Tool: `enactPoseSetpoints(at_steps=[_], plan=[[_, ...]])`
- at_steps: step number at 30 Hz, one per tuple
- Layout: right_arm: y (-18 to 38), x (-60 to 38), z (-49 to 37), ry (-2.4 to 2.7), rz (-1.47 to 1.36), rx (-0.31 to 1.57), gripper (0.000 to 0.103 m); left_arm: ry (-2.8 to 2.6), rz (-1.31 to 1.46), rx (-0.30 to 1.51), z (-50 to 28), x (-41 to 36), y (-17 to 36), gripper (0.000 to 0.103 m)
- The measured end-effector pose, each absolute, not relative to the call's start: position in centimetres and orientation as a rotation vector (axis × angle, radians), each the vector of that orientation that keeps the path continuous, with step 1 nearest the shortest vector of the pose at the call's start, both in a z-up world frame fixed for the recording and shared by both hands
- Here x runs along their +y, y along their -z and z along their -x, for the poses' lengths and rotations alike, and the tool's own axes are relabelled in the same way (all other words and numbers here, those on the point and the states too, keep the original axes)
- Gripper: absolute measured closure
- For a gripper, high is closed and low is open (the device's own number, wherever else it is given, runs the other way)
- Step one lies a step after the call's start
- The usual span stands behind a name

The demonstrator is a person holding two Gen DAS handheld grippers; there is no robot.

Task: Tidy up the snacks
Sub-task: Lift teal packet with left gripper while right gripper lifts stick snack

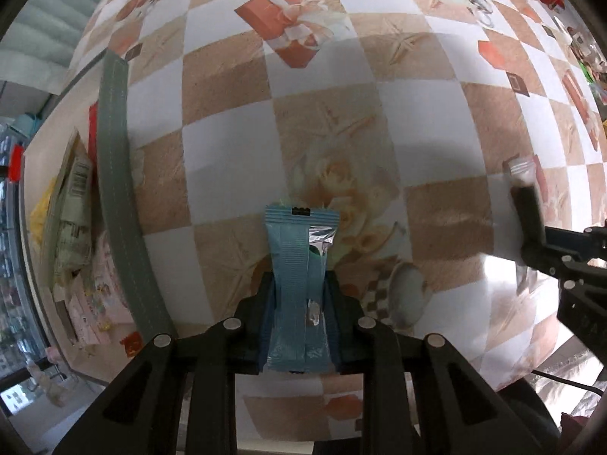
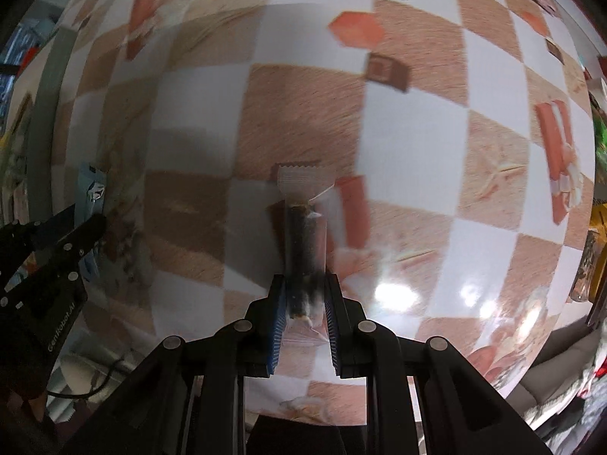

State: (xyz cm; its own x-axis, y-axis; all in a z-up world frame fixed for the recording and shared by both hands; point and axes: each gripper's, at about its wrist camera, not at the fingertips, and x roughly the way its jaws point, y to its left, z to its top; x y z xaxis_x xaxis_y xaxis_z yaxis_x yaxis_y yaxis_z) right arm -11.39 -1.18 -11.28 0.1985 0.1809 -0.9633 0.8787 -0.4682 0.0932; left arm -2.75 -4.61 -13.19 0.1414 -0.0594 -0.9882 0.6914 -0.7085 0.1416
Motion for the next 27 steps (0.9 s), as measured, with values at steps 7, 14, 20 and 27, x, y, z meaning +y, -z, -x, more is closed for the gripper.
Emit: enactPoseSetpoints(at_steps=[7, 14, 20, 27], plan=[[11.0, -2.5, 9.1, 1.310, -1.772, 1.054, 0.082, 1.645, -1.850, 0.558, 2.1, -2.8, 12.4, 0.076], [11.4, -2.4, 8.7, 1.326, -1.769, 1.087, 0.081, 1.667, -1.883, 0.523, 1.1, -2.7, 12.4, 0.076], [11.5, -2.6, 8.5, 1.328, -1.781, 1.085, 0.081, 1.680, -1.904, 0.507, 1.9, -2.6, 12.4, 0.076], [11.4, -2.4, 9.2, 1.328, -1.789, 1.086, 0.082, 1.688, -1.915, 0.495, 1.8, -2.6, 12.5, 0.076]])
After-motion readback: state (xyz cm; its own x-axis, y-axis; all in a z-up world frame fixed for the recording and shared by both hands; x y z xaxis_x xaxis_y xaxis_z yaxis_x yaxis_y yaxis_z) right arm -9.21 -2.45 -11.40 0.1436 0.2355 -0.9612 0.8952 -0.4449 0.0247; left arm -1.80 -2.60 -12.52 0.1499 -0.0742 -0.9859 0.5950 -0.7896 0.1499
